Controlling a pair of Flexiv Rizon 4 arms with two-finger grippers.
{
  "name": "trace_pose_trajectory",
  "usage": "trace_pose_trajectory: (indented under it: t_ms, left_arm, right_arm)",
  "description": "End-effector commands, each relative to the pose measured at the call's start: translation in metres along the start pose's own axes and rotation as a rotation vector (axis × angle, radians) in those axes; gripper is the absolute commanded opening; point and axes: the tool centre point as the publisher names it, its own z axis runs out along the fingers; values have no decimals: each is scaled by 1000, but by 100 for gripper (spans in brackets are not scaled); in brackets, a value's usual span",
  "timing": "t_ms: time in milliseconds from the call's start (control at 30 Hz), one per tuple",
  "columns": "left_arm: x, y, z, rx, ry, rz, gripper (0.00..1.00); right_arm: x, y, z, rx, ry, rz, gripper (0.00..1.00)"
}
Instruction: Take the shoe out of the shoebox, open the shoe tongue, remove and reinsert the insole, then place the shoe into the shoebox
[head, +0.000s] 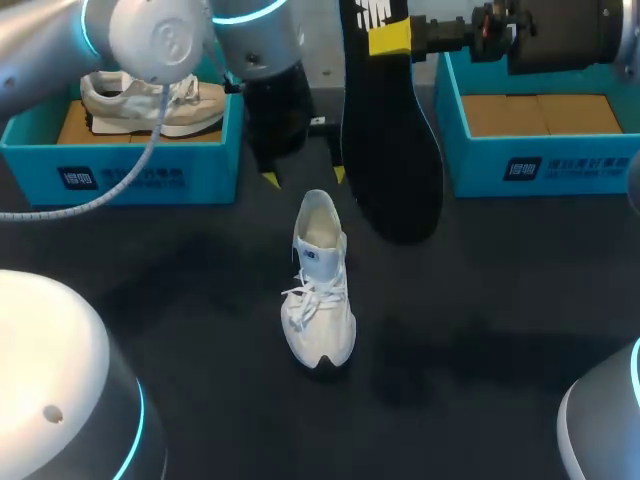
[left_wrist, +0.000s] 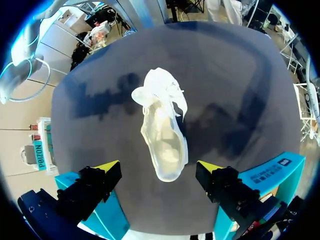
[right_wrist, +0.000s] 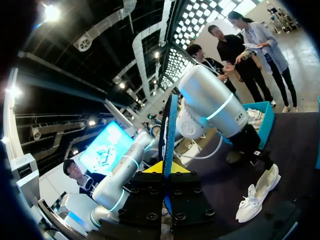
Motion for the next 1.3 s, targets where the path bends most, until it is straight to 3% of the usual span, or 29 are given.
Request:
trace_pose_trajectory:
  t_ms: [33, 133, 233, 467, 1000, 1300]
  left_arm:
    - [3, -1, 1, -5, -22, 2, 100]
    - [3, -1, 1, -5, -22, 2, 100]
    - [0, 0, -6, -26, -96, -29, 100]
    - [-8, 6, -29, -83, -281, -113, 100]
    - [-15, 5, -73, -50, -631, -186, 100]
    - [-18, 5, -97, -78, -848, -188, 100]
  right_arm:
    - [-1, 1, 4, 1, -1, 0, 0]
    - [-1, 1, 4, 1, -1, 0, 0]
    - [-1, 1, 4, 1, -1, 0, 0]
    - [-18, 21, -1, 5, 38, 44, 0]
    - [-54, 76, -13, 40, 130, 272, 0]
    - [-83, 96, -18, 77, 149, 374, 0]
